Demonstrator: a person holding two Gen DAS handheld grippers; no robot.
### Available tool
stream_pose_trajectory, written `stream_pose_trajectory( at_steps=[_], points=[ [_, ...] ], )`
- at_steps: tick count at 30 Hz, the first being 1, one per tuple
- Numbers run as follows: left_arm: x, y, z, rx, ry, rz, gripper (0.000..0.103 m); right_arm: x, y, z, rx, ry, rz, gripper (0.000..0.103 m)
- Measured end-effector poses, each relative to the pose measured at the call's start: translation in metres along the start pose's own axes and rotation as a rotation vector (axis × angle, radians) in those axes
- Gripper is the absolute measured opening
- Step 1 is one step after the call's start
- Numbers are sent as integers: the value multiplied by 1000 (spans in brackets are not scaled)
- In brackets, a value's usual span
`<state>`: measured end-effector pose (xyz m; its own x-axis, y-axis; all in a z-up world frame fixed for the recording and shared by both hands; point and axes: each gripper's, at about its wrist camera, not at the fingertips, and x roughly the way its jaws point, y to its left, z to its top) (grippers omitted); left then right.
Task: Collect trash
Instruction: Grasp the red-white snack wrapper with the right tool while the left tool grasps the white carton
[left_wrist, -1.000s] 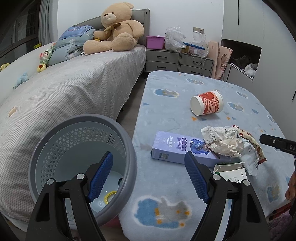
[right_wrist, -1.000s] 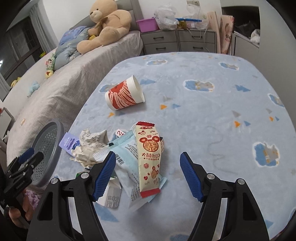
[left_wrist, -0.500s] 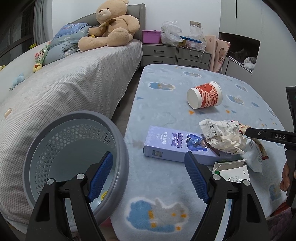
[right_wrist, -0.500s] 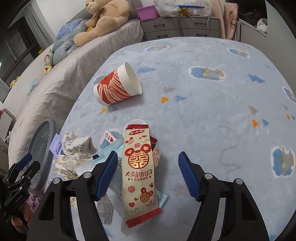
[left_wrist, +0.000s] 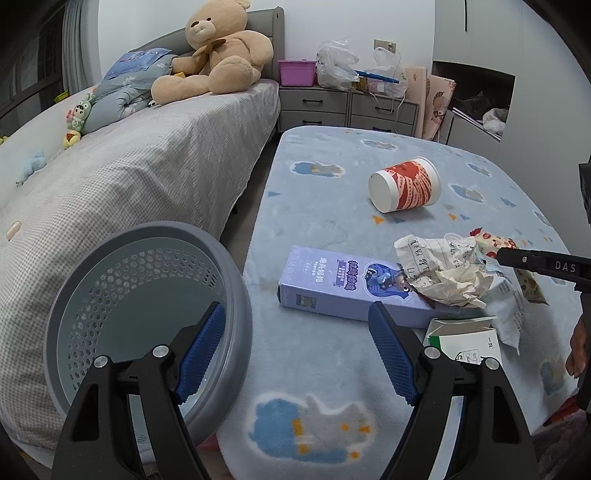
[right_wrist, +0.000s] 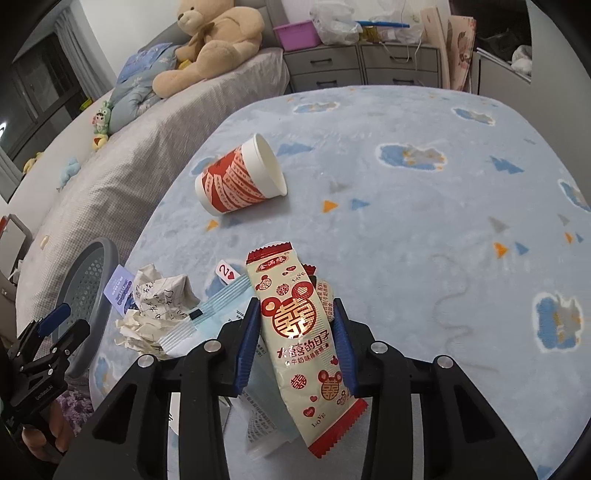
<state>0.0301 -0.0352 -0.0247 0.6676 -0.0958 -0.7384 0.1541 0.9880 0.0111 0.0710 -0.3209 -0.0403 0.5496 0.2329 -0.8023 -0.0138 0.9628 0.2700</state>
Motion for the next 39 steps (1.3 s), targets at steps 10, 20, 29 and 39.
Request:
stream_pose_trajectory(
  at_steps=[10,20,29,39],
  points=[
    [-10,-19,-10,30,-4,-71,76,-23,-14,-12,47,-50,-14,37],
    [-21,-59,-30,67,26,-172,84,-37,-23,-16,75,-74,11,37],
    [-6,-94,-39,83,126,-234,86,-47,-26,-15,90,-87,58,37],
    [12,-114,-36,86,165,-217,86,-55,-27,-14,97,-100,101,37]
  ],
)
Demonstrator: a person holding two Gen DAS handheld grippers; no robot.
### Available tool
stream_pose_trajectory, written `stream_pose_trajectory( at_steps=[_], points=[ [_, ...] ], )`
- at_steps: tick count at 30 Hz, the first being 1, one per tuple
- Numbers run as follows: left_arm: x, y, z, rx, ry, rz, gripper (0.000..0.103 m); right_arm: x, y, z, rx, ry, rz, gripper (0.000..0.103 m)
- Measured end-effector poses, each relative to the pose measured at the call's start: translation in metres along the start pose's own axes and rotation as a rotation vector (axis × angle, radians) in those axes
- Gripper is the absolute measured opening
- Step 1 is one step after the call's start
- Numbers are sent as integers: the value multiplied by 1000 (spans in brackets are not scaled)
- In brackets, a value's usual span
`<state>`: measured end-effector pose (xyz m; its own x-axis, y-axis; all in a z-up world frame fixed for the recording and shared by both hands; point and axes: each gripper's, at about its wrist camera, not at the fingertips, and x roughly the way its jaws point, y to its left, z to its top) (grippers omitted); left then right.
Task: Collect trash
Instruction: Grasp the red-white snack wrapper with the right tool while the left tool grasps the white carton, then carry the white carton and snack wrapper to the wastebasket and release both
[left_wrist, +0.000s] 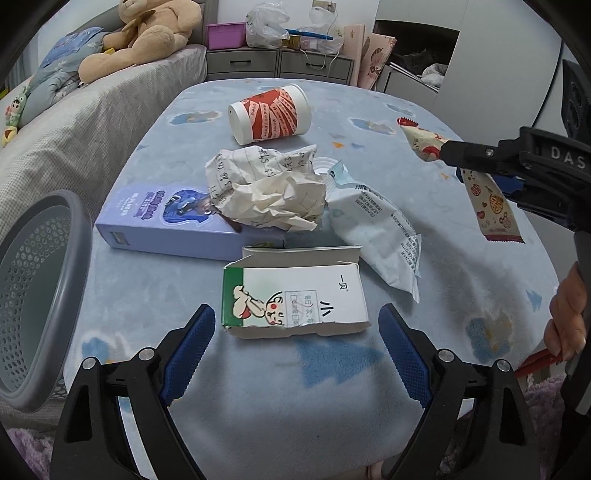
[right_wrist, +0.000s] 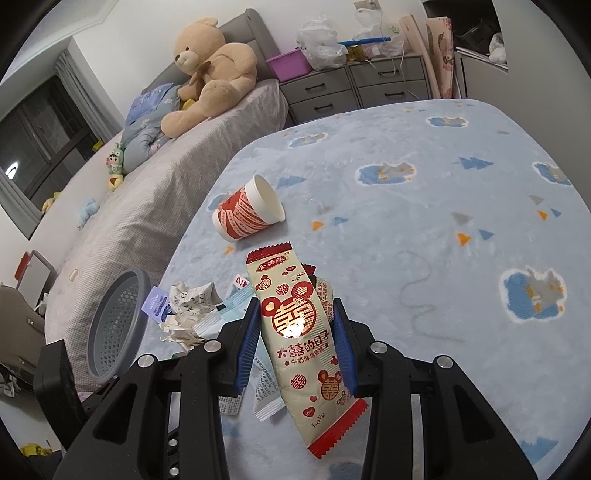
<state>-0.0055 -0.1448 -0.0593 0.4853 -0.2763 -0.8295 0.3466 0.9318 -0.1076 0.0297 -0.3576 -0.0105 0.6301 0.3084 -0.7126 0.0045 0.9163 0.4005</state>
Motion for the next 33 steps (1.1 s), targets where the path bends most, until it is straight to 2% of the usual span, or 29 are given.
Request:
stream_pose_trajectory(
  at_steps=[19,26,33],
  points=[
    [28,-8,8,-3,27,56,85,-3,2,-1,-5,-3,12,37],
    [18,0,3,-13,-3,48,82,-4,0,-3,-13,-7,-3,37],
    [-14,15,-2,-24,-62,60,82,-7,12,-4,-41,-20,-10,37]
  ],
)
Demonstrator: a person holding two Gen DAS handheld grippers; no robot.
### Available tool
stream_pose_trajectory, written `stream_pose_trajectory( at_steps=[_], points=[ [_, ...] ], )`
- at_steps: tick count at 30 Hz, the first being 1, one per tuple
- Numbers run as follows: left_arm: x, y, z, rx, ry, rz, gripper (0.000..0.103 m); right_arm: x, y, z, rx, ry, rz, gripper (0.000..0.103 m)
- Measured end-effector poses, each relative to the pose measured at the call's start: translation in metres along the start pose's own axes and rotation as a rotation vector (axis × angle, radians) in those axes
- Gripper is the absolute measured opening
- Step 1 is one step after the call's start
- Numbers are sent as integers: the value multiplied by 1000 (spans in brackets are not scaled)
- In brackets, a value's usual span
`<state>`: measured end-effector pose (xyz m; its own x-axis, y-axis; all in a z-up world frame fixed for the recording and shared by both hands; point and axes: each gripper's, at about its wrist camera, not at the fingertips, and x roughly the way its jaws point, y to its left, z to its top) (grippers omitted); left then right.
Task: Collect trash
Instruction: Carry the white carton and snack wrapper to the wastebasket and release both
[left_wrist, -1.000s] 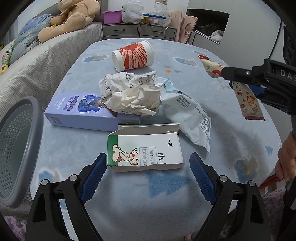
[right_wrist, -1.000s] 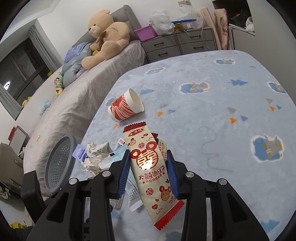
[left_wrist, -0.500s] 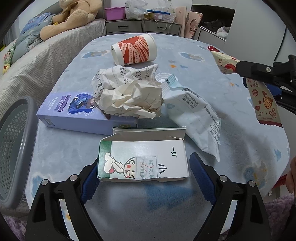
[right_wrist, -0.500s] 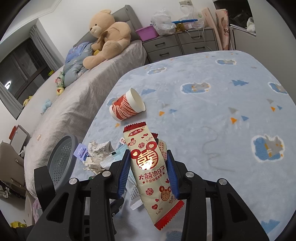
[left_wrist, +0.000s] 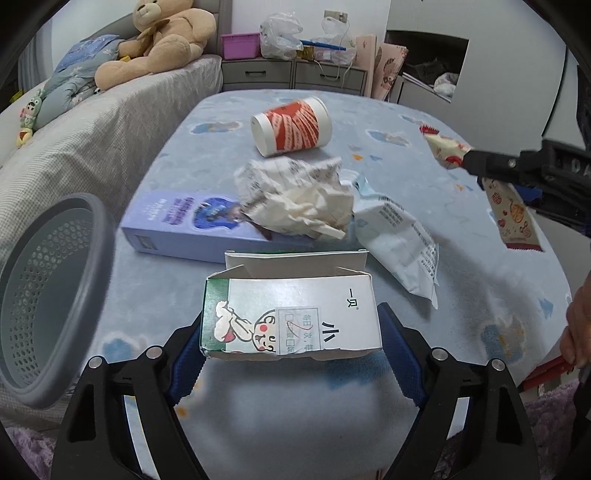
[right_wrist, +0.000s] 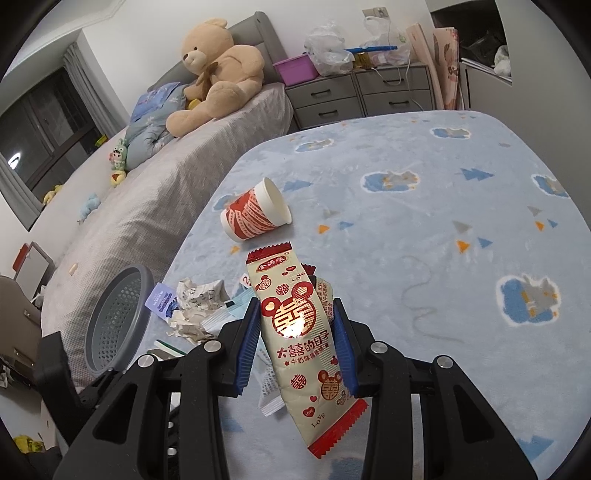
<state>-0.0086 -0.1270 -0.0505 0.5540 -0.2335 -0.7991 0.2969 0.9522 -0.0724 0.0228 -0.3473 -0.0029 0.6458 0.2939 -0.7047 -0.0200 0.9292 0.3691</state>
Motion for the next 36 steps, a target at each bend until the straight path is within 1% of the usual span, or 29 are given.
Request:
stream_pose_trajectory(
  at_steps=[4,7,10,15,20,24,29,34,36],
  points=[
    [-24,17,7,-12,-52,24,82,2,15,2,-17,-4,13,37],
    [-43,35,14,-23,-96,60,82,4,32,4,-38,-9,33,37],
    [-60,61,21,-38,-132,109,82,8,53,8,-74,-13,58,37],
    [-82,110,31,-77,-176,206,82,23,90,10,-125,8,107,37],
    [-91,158,37,-140,-188,271,82,40,130,11,-177,33,148,37],
    [-93,193,31,-201,-198,320,82,53,163,12,-231,43,175,37],
    [-85,217,19,-236,-165,343,82,72,201,11,-282,67,212,37],
    [-87,234,10,-254,-166,370,82,92,237,13,-306,88,267,37],
    [-84,244,6,-273,-154,374,82,100,250,13,-316,94,289,37]
  ],
)
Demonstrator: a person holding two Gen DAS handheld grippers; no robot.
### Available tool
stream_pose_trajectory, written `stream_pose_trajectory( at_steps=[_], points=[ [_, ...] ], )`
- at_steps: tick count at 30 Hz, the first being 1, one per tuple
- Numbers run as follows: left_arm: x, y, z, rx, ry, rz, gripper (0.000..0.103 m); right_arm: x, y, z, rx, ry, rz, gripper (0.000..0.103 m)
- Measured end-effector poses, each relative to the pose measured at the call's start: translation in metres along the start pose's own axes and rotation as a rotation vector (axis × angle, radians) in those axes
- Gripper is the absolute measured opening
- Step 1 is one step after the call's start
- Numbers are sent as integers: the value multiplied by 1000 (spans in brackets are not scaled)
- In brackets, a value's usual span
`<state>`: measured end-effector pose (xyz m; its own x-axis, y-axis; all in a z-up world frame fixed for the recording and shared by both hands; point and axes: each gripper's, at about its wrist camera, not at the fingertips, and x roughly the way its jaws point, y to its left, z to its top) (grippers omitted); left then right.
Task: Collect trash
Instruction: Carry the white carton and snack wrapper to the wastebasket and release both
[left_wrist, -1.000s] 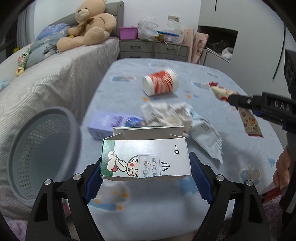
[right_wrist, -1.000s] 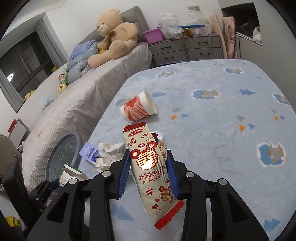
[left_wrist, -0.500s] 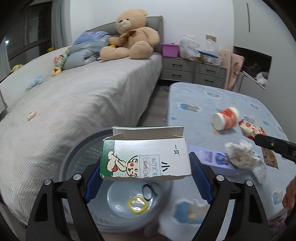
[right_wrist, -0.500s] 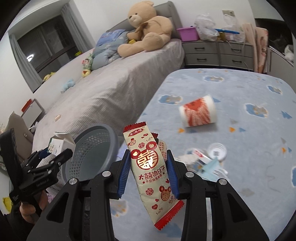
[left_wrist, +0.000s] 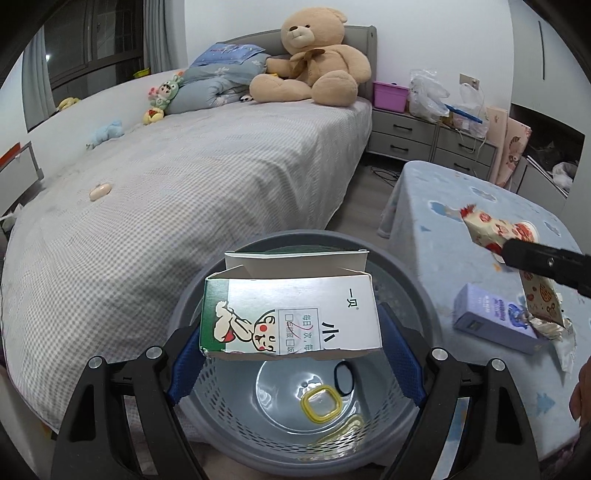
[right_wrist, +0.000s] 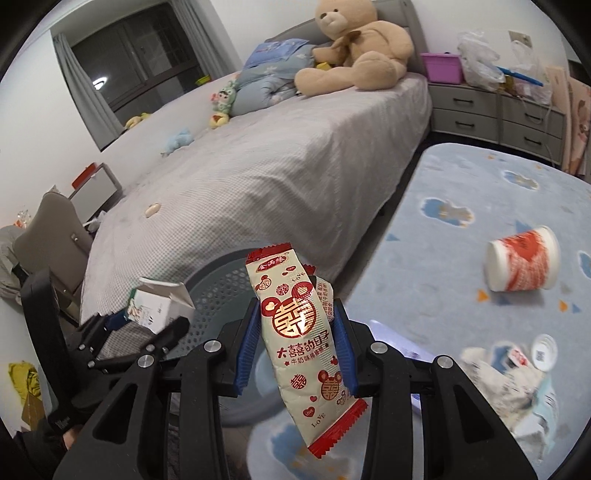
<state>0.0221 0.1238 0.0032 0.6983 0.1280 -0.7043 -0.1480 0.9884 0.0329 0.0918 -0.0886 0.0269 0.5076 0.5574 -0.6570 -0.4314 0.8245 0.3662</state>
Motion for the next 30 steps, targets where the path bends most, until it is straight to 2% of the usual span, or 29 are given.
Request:
stream_pose_trajectory(
  at_steps=[10,17,27,28,30],
  points=[
    [14,27,-5,-48,27,57,82,44,31,-5,-82,70,43,38],
    [15,29,-6,-50,27,74,82,58,33,-10,-86,101,40,38],
    [20,34,-8,-63,38,72,82,62,36,-10,-95,98,42,40],
    [20,34,-8,-65,36,73,82,62,36,-9,-95,97,43,40],
    [20,36,-9,-72,39,73,82,61,35,-9,-88,94,49,52]
  ],
)
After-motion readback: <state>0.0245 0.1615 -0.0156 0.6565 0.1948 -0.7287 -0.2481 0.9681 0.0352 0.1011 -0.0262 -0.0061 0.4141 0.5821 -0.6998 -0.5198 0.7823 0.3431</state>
